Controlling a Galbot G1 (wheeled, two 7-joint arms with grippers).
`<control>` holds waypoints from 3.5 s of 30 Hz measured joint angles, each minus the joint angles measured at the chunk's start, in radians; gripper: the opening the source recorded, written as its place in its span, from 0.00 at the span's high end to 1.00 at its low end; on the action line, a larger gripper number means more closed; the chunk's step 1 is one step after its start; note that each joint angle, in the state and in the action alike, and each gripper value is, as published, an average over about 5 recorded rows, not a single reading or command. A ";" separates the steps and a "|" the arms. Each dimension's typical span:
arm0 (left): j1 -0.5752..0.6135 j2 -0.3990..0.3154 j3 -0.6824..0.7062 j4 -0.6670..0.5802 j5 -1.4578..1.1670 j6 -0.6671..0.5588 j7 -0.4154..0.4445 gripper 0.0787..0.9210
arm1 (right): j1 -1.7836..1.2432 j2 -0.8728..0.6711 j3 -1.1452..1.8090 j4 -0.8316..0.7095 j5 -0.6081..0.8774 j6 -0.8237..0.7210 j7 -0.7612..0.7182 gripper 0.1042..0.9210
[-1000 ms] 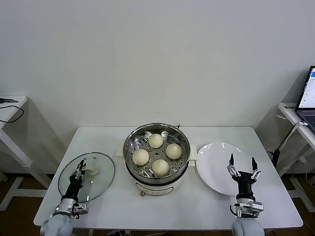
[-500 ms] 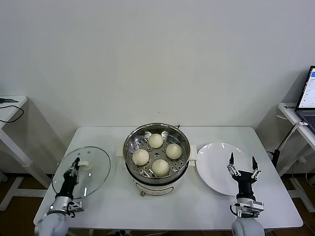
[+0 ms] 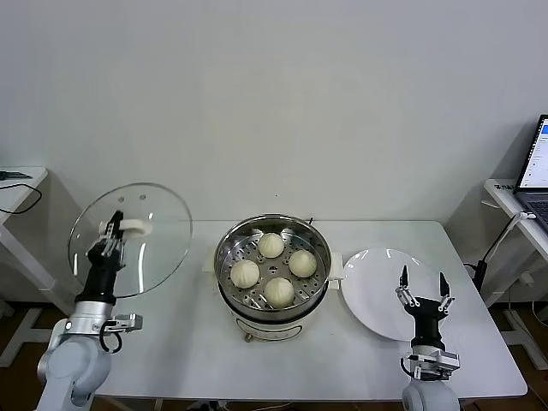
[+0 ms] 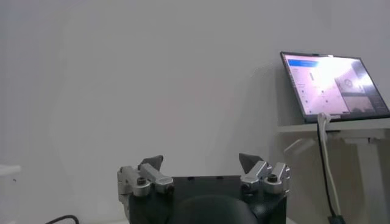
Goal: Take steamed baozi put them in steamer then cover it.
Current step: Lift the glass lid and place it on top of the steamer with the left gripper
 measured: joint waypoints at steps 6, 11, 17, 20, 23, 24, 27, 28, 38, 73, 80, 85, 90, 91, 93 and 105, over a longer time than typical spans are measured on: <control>-0.016 -0.021 0.137 -0.131 0.018 0.095 0.069 0.87 | -0.002 0.010 0.000 -0.010 0.001 0.003 -0.002 0.12; -0.038 -0.056 0.290 -0.179 0.035 0.176 0.123 0.87 | -0.005 0.018 -0.003 -0.019 -0.005 0.007 -0.003 0.12; -0.076 -0.105 0.462 -0.173 0.054 0.262 0.180 0.87 | -0.009 0.031 0.000 -0.033 -0.013 0.017 -0.003 0.12; -0.102 -0.132 0.535 -0.153 0.075 0.308 0.213 0.87 | -0.008 0.038 0.001 -0.039 -0.017 0.019 -0.002 0.12; -0.129 -0.161 0.592 -0.124 0.106 0.349 0.247 0.87 | -0.006 0.043 0.001 -0.042 -0.021 0.018 -0.002 0.12; -0.139 -0.171 0.607 -0.112 0.118 0.361 0.258 0.87 | -0.005 0.044 0.001 -0.042 -0.023 0.017 -0.002 0.12; -0.169 -0.199 0.639 -0.071 0.157 0.388 0.287 0.87 | -0.004 0.043 0.002 -0.043 -0.032 0.008 -0.002 0.12; -0.179 -0.208 0.646 -0.056 0.170 0.395 0.296 0.87 | -0.005 0.043 0.002 -0.042 -0.036 0.003 -0.002 0.12; -0.252 -0.272 0.687 0.076 0.294 0.429 0.356 0.87 | -0.010 0.045 -0.009 -0.018 -0.065 -0.068 -0.007 0.12; -0.260 -0.300 0.684 0.152 0.441 0.435 0.431 0.87 | 0.013 0.063 -0.017 -0.032 -0.098 -0.104 -0.008 0.12; -0.255 -0.305 0.688 0.148 0.434 0.433 0.435 0.87 | 0.014 0.065 -0.019 -0.042 -0.104 -0.100 -0.010 0.12; -0.251 -0.306 0.688 0.150 0.431 0.430 0.436 0.87 | 0.015 0.059 -0.019 -0.044 -0.105 -0.099 -0.011 0.12; -0.252 -0.307 0.683 0.156 0.431 0.425 0.434 0.87 | 0.016 0.059 -0.019 -0.044 -0.108 -0.098 -0.011 0.12; -0.252 -0.308 0.682 0.157 0.431 0.423 0.434 0.87 | 0.016 0.060 -0.019 -0.044 -0.109 -0.098 -0.011 0.12; -0.251 -0.309 0.680 0.158 0.431 0.420 0.433 0.87 | 0.015 0.060 -0.019 -0.045 -0.110 -0.097 -0.011 0.12; -0.235 -0.303 0.672 0.143 0.423 0.421 0.423 0.60 | 0.011 0.063 -0.020 -0.041 -0.116 -0.095 -0.011 0.12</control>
